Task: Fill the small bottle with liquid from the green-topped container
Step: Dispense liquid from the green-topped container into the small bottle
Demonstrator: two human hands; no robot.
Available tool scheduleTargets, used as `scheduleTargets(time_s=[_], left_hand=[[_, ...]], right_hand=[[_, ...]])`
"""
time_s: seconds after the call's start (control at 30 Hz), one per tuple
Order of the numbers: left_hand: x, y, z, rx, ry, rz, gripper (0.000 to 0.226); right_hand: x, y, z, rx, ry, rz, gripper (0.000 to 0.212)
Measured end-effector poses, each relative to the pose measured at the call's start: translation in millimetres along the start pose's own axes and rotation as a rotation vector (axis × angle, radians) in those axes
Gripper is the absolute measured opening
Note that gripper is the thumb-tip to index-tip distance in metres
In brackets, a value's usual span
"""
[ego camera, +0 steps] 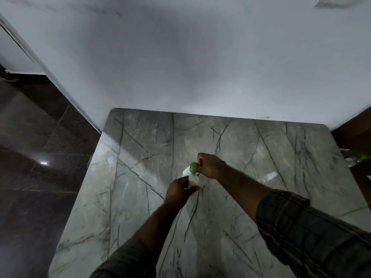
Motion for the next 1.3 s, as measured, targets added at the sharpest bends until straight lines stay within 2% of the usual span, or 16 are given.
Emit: scheduleTargets(time_s=[0.5,1.3], left_hand=[[-0.3,2.3,-0.2,0.006,-0.003,-0.005,0.045],[2.6,-0.9,-5.1,0.005,-0.014,-0.027,0.043]], right_hand=[[-6.9,-3.2,3.6,0.033,0.003,0.039,0.035],[-4.7,-6.4,3.9,-0.015,-0.031,0.023,0.039]])
Point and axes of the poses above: each hand's wrist, its own z-axis away from the middle knuckle, its own x-axis out of the palm, y = z × x, the point moved 8 cm from there along -z, towards the middle knuckle, and after that the axes turned 15 degrees about -y, right-handed, at the moved point
